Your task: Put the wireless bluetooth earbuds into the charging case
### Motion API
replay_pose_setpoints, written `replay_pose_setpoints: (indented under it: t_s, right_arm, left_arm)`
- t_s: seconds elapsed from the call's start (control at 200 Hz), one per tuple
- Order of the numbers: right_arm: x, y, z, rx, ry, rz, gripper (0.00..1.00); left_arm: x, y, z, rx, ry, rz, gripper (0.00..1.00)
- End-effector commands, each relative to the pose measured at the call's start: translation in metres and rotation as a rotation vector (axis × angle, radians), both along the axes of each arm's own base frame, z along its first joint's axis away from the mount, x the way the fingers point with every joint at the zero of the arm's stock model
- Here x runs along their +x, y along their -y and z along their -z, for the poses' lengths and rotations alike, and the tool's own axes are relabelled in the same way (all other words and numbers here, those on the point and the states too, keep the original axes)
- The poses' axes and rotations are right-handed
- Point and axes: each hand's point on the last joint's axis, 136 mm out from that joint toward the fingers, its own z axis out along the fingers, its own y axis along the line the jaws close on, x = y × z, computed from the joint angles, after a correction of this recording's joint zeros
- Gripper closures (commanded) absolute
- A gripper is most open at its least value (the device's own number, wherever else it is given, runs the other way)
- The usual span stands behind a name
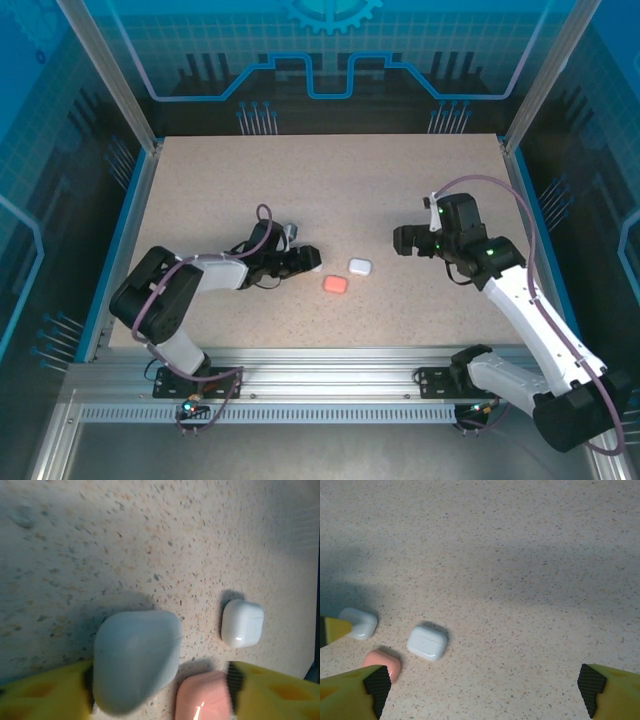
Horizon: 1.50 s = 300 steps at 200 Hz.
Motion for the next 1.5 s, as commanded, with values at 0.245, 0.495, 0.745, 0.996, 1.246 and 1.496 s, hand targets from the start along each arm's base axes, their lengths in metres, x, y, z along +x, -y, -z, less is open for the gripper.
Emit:
replay_pose_setpoints:
  t_s: [0.245,0.495,0.745,0.996,1.246,1.496]
  right_arm:
    - [0.022,0.056,0.001,-0.114,0.118,0.143,0.00]
    - [0.055,0.097,0.063,-0.151,0.251,0.245,0.00]
    - [0.091,0.084,0.093,-0.130,0.412,0.182,0.00]
    - [0.106,0.062,0.104,-0.177,0.483,0.043,0.00]
    - [0.113,0.056,0.117,-0.132,0.434,-0.016,0.00]
    - [0.113,0.058,0.117,-0.141,0.438,-0.008,0.00]
  left_arm:
    - [0.009,-0.084,-0.075,0.309,0.206,-0.124,0.01]
    - [0.031,-0.198,-0.125,0.611,0.506,-0.396,0.01]
    - [0.043,-0.240,-0.103,0.741,0.628,-0.480,0.01]
    - [0.053,-0.235,-0.085,0.676,0.795,-0.465,0.01]
    - [0.062,-0.232,-0.059,0.649,0.820,-0.435,0.01]
    - [0.078,-0.236,-0.052,0.667,0.717,-0.421,0.01]
